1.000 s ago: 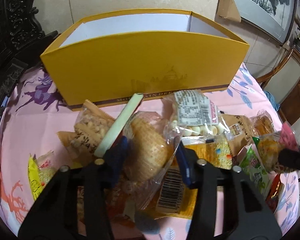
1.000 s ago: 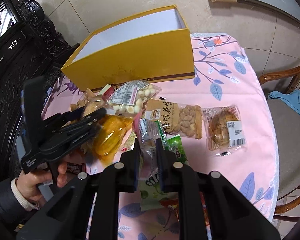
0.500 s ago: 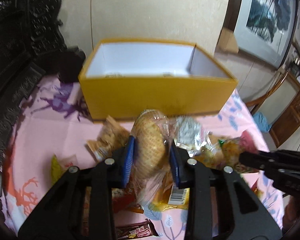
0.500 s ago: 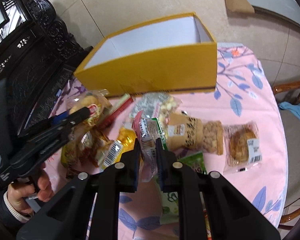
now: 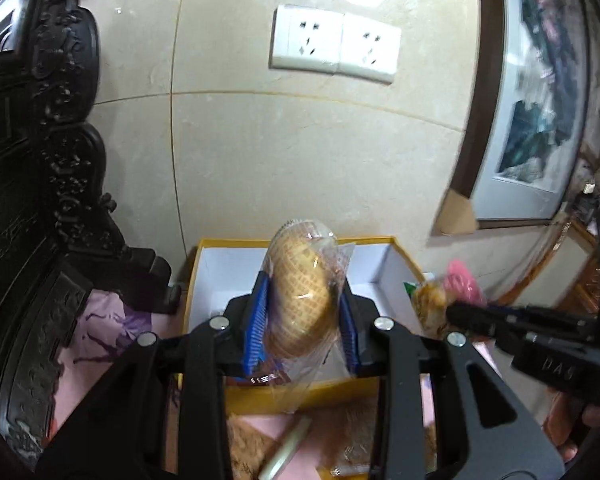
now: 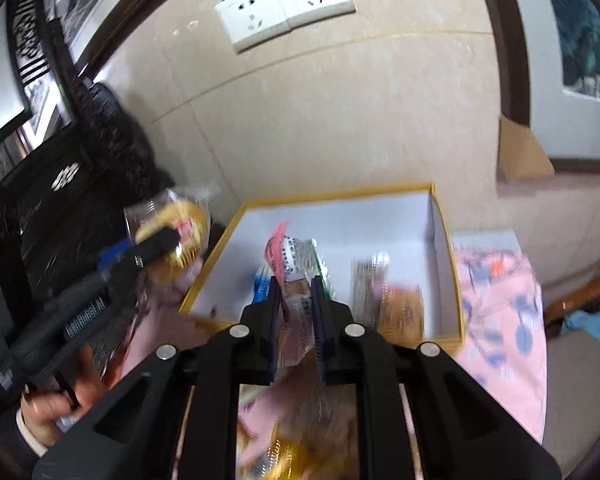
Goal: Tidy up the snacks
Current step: 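Drop the bread roll into the yellow box with the left tool while the right drops its packet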
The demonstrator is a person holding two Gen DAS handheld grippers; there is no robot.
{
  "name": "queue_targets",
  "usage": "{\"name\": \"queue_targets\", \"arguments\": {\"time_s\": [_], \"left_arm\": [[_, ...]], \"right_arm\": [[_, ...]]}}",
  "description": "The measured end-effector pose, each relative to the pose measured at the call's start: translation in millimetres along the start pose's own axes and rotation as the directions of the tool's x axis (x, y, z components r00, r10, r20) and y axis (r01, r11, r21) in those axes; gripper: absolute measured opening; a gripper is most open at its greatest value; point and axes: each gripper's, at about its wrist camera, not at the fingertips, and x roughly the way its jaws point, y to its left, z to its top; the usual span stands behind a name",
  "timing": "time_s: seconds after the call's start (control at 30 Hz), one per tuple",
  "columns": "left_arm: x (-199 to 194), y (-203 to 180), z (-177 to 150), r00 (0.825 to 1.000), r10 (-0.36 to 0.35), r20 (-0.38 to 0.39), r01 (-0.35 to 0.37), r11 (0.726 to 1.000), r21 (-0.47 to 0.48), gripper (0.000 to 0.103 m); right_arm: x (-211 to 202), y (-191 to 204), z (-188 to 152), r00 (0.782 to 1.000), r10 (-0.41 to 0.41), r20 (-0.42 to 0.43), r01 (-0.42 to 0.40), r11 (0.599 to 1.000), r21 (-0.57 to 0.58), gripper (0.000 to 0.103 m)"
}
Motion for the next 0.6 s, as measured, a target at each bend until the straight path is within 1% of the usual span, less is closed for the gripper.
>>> {"name": "queue_targets", "arguments": {"time_s": [0.1, 0.17, 0.3, 0.37, 0.4, 0.43, 0.47, 0.5, 0.53, 0.6], "left_arm": [[30.9, -1.3, 7.2, 0.998, 0.035, -0.05, -0.033, 0.999, 0.029, 0.033], [52.3, -0.7, 7.6, 0.995, 0.057, -0.088, -0.054, 0.998, 0.038, 0.033], [81.8, 4.0, 1.1, 0.984, 0.088, -0.156, -0.083, 0.996, 0.039, 0.033], [89.2, 5.4, -3.9, 0.979, 0.108, -0.174, -0.101, 0.994, 0.045, 0.034], [93.0, 6.4, -6.0, 0.975, 0.113, -0.191, -0.107, 0.993, 0.045, 0.038], [95.8, 7.1, -8.2, 0.97, 0.129, -0.205, -0.123, 0.991, 0.046, 0.045], [93.5, 6.7, -10.0, 0.969, 0.146, -0.2, -0.139, 0.989, 0.051, 0.051], [90.7, 6.2, -10.6, 0.968, 0.166, -0.188, -0.158, 0.986, 0.058, 0.061], [86.2, 5.9, -10.6, 0.968, 0.178, -0.176, -0.17, 0.984, 0.059, 0.07], [77.7, 8.4, -9.1, 0.967, 0.19, -0.167, -0.184, 0.982, 0.052, 0.08]], "right_arm": [[28.8, -7.3, 21.2, 1.0, -0.028, -0.006, 0.028, 1.0, 0.002, 0.015], [48.3, -15.3, 32.1, 0.999, -0.04, -0.029, 0.041, 0.999, 0.024, 0.015], [73.4, -21.4, 35.0, 0.995, -0.078, -0.065, 0.08, 0.997, 0.024, 0.015], [86.8, -25.5, 33.3, 0.991, -0.078, -0.11, 0.082, 0.996, 0.035, 0.017], [91.0, -26.2, 31.9, 0.989, -0.08, -0.128, 0.085, 0.996, 0.035, 0.026], [95.7, -27.6, 30.0, 0.984, -0.089, -0.151, 0.095, 0.995, 0.034, 0.042], [97.3, -28.1, 28.5, 0.981, -0.097, -0.165, 0.105, 0.994, 0.038, 0.05], [97.1, -29.1, 26.5, 0.978, -0.107, -0.176, 0.118, 0.992, 0.051, 0.056], [94.3, -29.8, 24.5, 0.979, -0.103, -0.177, 0.116, 0.991, 0.064, 0.057], [86.9, -29.0, 21.3, 0.979, -0.093, -0.181, 0.108, 0.991, 0.076, 0.057]]}}
